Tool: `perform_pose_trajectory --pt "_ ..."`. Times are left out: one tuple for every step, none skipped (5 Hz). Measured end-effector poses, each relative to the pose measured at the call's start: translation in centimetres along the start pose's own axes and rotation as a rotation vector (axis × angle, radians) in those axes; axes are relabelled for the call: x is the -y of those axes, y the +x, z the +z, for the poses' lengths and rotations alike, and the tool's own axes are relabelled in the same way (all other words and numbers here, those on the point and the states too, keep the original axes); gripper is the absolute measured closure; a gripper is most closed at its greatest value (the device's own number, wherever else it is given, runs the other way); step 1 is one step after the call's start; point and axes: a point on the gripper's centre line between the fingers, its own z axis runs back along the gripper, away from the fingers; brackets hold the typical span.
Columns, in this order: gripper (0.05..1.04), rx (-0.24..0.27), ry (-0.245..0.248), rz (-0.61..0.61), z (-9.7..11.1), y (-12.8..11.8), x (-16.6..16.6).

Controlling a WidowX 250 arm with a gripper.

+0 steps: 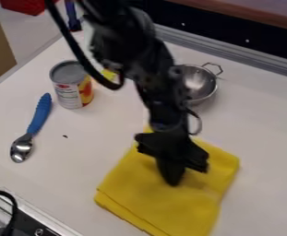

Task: Moved the yellow cloth to the top right side of the table

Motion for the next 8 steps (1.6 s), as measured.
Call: perform_pose_trajectory --pt "1.031 0.001 0.014 0.055 -0.8 0.5 3.0" --pt "1.031 0.033 0.016 0.073 -1.3 2.1 5.6" --pt "1.031 0.046 0.001 0.079 -1.8 4.1 7.7" --pt "1.031 0.076 -0.006 0.092 -2.2 5.9 9.6" --pt "1.031 0.116 -0.007 0.089 -2.5 8.2 10.9" --pt "1.031 0.164 0.011 0.074 -2.5 10.2 11.0" --pt "1.031 0.184 0.034 0.044 -2.4 11.3 10.1" --pt "1.031 0.186 0.06 -0.037 -2.4 11.9 9.4"
